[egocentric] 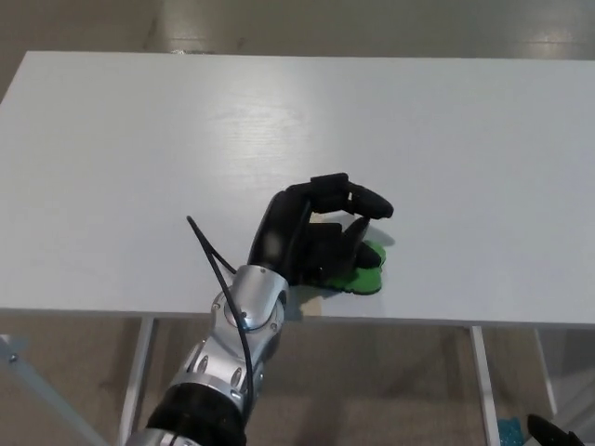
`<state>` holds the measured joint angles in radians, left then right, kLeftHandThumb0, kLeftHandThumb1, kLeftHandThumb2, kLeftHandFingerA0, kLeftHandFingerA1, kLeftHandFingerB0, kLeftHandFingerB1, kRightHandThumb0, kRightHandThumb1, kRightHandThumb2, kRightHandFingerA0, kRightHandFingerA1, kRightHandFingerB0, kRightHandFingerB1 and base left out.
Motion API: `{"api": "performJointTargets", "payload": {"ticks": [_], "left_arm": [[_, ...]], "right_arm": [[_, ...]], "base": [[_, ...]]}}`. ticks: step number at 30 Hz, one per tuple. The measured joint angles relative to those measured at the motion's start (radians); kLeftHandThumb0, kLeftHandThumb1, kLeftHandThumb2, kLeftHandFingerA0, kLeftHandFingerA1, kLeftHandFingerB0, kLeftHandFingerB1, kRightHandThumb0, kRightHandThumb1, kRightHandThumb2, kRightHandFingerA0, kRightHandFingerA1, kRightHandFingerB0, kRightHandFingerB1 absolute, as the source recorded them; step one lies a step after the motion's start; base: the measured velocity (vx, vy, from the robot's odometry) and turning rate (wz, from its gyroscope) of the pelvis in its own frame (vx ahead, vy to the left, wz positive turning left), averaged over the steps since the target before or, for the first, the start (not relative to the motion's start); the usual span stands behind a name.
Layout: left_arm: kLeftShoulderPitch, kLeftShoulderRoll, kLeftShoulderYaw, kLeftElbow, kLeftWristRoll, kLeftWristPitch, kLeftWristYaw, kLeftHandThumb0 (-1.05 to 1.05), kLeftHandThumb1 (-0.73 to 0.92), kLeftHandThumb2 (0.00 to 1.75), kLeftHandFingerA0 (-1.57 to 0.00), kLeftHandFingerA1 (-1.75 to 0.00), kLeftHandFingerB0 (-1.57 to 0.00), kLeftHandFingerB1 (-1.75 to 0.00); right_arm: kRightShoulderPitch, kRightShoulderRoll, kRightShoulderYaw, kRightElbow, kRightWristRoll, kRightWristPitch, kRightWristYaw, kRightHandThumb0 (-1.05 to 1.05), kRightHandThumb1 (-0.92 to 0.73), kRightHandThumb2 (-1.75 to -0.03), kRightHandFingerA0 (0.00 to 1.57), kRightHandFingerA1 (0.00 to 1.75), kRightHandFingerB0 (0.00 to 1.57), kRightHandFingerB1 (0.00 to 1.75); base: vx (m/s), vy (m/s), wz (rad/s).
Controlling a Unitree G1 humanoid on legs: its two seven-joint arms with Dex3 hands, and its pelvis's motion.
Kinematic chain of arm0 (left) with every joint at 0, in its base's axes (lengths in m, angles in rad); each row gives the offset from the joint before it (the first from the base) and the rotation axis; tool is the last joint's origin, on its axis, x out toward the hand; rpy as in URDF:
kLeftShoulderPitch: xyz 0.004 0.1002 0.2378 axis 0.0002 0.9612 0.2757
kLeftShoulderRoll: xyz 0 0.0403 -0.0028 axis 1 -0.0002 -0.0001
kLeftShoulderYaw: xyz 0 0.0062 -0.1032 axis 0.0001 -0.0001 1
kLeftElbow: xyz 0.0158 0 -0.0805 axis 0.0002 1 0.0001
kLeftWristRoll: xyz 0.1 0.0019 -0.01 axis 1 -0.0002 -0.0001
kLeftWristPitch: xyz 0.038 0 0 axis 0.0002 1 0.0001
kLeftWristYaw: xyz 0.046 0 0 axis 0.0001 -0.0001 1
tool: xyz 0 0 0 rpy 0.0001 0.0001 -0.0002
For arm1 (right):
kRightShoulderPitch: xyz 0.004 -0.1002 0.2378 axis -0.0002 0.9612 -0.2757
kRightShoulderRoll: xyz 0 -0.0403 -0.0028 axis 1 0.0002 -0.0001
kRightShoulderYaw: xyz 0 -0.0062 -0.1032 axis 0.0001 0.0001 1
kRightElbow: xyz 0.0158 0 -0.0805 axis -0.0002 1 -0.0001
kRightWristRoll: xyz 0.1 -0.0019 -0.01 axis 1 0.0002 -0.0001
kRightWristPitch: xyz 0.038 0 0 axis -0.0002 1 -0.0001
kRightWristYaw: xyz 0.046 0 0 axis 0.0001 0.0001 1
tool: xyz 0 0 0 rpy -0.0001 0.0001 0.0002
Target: Use the left hand to press on the green eraser and wipe the desk from center to the left and then back to center.
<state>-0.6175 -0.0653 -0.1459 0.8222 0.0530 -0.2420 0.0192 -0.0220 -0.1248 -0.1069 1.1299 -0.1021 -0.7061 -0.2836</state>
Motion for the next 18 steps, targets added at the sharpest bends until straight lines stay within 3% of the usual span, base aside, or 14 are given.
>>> {"api": "performJointTargets", "payload": {"ticks": [2, 3, 4, 5, 11, 12, 13, 14, 15, 16, 18], "left_arm": [[0.005, -0.001, -0.004, -0.012, 0.005, 0.008, 0.0, -0.26, 0.81, 0.66, -1.01, -0.58, -0.79, -0.47], [0.01, 0.0, -0.008, -0.026, 0.008, 0.016, -0.003, -0.59, 0.41, 0.78, 0.0, -0.21, 0.0, -0.33], [0.013, 0.001, -0.01, -0.031, 0.008, 0.019, -0.004, -0.59, 0.41, 0.78, 0.0, -0.21, 0.0, -0.33], [0.017, 0.004, -0.011, -0.042, 0.008, 0.024, -0.01, -0.72, 0.45, 0.78, 0.0, -0.04, -0.01, -0.24], [0.009, 0.051, 0.019, -0.08, -0.022, 0.055, -0.106, -0.77, 0.46, 0.82, 0.0, 0.0, 0.0, -0.19], [0.0, 0.064, 0.03, -0.088, -0.033, 0.065, -0.13, -0.78, 0.53, 0.56, 0.0, 0.0, 0.0, -0.21], [-0.006, 0.073, 0.038, -0.096, -0.039, 0.071, -0.147, -0.78, 0.53, 0.56, 0.0, 0.0, 0.0, -0.21], [-0.011, 0.08, 0.043, -0.102, -0.043, 0.076, -0.159, -0.9, 0.52, 0.61, 0.0, 0.0, 0.0, -0.17], [-0.015, 0.087, 0.047, -0.108, -0.049, 0.08, -0.17, -0.9, 0.52, 0.61, 0.0, 0.0, 0.0, -0.17], [-0.025, 0.107, 0.057, -0.132, -0.06, 0.092, -0.195, -0.93, 0.54, 0.59, 0.0, 0.0, 0.0, -0.19], [-0.036, 0.131, 0.066, -0.162, -0.071, 0.106, -0.219, -0.93, 0.54, 0.58, 0.0, 0.0, 0.0, -0.17]], "right_arm": [[0.0, 0.0, 0.0, 0.0, 0.0, 0.0, 0.002, -0.43, -0.62, -0.91, 0.5, 0.62, 0.34, 0.5], [0.0, 0.0, 0.0, 0.0, -0.001, 0.0, 0.002, -0.42, -0.62, -0.91, 0.5, 0.63, 0.34, 0.5], [0.0, 0.0, 0.0, 0.0, -0.001, 0.0, 0.002, -0.42, -0.62, -0.91, 0.5, 0.63, 0.34, 0.5], [0.0, -0.001, 0.0, 0.0, -0.001, 0.0, 0.002, -0.41, -0.61, -0.92, 0.5, 0.63, 0.33, 0.5], [-0.003, -0.001, -0.003, 0.0, 0.001, 0.0, 0.005, -0.4, -0.61, -0.91, 0.5, 0.63, 0.33, 0.5], [-0.003, -0.001, -0.005, 0.0, 0.001, 0.0, 0.005, -0.41, -0.61, -0.91, 0.5, 0.63, 0.33, 0.5], [-0.003, -0.001, -0.006, 0.0, 0.002, 0.0, 0.006, -0.41, -0.61, -0.91, 0.5, 0.63, 0.33, 0.5], [-0.003, -0.001, -0.007, 0.0, 0.002, 0.0, 0.006, -0.36, -0.75, -0.62, 0.56, 0.55, 0.41, 0.36], [-0.003, -0.001, -0.007, 0.0, 0.002, 0.0, 0.006, -0.36, -0.75, -0.62, 0.56, 0.55, 0.41, 0.36], [-0.005, -0.001, -0.008, 0.0, 0.002, 0.0, 0.006, -0.41, -0.61, -0.92, 0.5, 0.63, 0.33, 0.5], [-0.007, -0.001, -0.008, 0.0, 0.002, 0.0, 0.006, -0.41, -0.61, -0.92, 0.5, 0.63, 0.33, 0.5]], "base": [[0.0, 0.0, 0.0], [0.0, 0.0, 0.0], [0.0, 0.0, 0.0], [0.0, 0.0, 0.0], [0.0, 0.0, 0.0], [0.0, 0.0, 0.0], [0.0, 0.0, 0.0], [0.0, 0.0, 0.0], [0.0, 0.0, 0.0], [0.0, 0.0, 0.0], [0.0, 0.0, 0.0]]}}
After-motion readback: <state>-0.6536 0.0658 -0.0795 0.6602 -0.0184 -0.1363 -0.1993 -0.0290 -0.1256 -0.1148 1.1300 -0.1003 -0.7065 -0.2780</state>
